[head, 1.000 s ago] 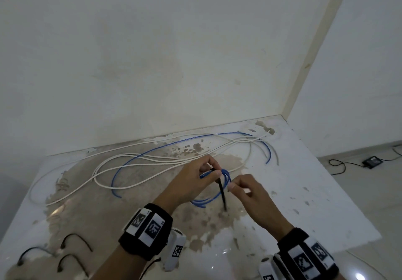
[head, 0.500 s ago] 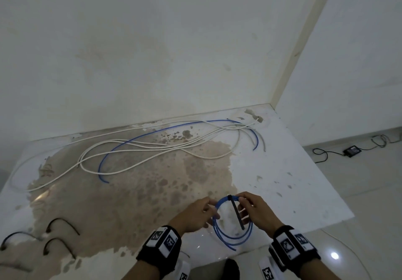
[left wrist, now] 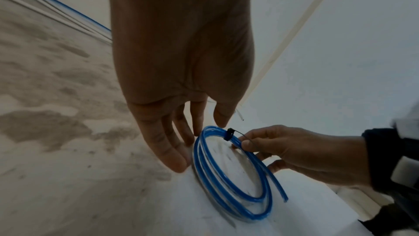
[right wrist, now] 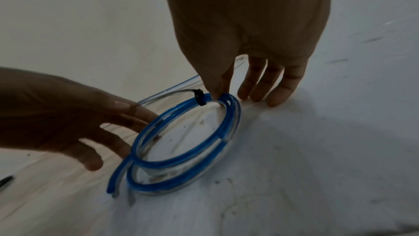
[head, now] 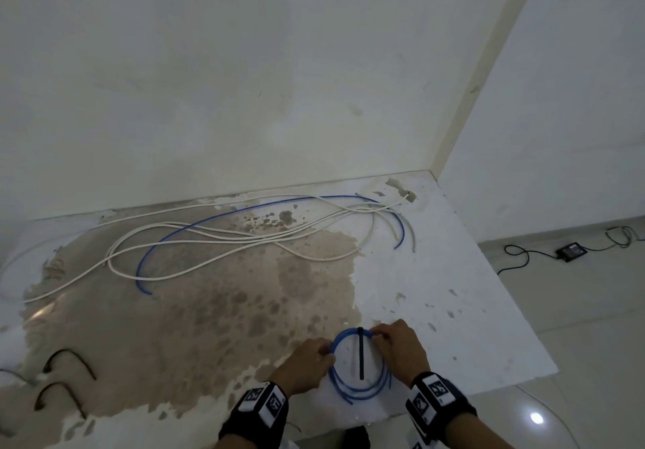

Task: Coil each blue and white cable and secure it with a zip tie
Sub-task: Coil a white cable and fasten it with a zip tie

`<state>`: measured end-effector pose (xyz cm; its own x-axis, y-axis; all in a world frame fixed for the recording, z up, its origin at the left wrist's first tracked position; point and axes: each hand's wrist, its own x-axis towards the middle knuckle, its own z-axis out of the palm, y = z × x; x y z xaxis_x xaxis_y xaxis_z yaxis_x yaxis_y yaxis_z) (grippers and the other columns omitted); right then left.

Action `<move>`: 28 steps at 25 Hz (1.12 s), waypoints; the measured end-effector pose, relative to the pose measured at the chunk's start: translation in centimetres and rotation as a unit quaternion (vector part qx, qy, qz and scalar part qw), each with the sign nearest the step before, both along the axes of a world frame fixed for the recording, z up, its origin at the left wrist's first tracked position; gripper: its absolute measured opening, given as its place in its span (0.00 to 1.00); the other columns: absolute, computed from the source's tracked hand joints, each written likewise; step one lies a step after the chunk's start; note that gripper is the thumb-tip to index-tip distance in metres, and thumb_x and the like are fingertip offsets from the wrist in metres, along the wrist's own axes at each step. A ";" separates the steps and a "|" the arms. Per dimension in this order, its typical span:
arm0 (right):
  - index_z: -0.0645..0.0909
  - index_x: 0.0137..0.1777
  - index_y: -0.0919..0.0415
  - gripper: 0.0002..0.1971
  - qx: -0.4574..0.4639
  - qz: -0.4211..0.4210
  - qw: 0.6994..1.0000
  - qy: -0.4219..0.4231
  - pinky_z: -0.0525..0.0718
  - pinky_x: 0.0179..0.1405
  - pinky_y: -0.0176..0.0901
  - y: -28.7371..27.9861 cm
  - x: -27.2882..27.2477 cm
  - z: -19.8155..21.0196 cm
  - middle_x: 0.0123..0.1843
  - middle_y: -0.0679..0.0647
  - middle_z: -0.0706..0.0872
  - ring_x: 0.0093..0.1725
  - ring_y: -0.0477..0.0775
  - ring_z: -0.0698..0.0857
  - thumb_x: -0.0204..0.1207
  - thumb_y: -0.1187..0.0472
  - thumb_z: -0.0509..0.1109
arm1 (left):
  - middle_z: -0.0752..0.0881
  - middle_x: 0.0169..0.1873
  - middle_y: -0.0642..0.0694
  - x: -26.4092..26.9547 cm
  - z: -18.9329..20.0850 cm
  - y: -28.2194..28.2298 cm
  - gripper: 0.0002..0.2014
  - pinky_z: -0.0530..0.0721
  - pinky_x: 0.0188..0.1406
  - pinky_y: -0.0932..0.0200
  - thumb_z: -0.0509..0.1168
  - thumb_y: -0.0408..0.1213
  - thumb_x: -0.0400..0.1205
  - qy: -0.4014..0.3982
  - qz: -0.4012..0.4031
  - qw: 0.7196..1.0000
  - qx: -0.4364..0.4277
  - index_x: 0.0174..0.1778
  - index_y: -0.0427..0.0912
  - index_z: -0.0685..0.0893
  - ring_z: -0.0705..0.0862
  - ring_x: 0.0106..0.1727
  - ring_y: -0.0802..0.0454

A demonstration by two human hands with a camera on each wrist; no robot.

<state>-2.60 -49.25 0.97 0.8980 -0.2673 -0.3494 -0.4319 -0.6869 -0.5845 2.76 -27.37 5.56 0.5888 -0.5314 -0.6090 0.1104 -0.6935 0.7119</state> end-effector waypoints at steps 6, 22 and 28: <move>0.80 0.68 0.47 0.14 -0.037 0.078 0.996 -0.003 0.78 0.53 0.39 -1.2 0.2 -0.3 0.54 0.46 0.74 0.61 0.49 0.78 0.85 0.51 0.64 | 0.85 0.56 0.45 1.7 -2.2 -0.5 0.08 0.83 0.54 0.54 0.56 0.44 0.87 -0.042 -0.012 0.997 0.058 0.55 0.49 0.79 0.85 0.52 0.48; 0.83 0.60 0.36 0.15 -0.148 0.172 0.958 -0.174 0.87 0.62 0.50 -2.0 -0.4 -3.0 0.63 0.47 0.89 0.67 0.52 0.86 0.76 0.37 0.67 | 0.85 0.53 0.42 21.7 -3.3 -20.7 0.14 0.79 0.50 0.48 0.72 0.38 0.76 -0.415 -0.031 0.910 -0.002 0.57 0.42 0.85 0.83 0.52 0.40; 0.86 0.45 0.36 0.11 -0.147 0.072 0.957 -0.239 0.84 0.58 0.45 -1.7 0.7 -4.0 0.52 0.41 0.92 0.63 0.45 0.85 0.64 0.39 0.79 | 0.84 0.30 0.46 27.9 -4.1 -21.7 0.13 0.82 0.39 0.47 0.83 0.35 0.59 -0.494 -0.113 0.846 0.166 0.35 0.45 0.87 0.83 0.32 0.42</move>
<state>-1.88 -50.99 -3.08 0.9716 -0.1519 0.1816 -0.0516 -0.8845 -0.4636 30.69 -49.11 1.42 0.8041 -0.5942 -0.0178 -0.5864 -0.7977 0.1409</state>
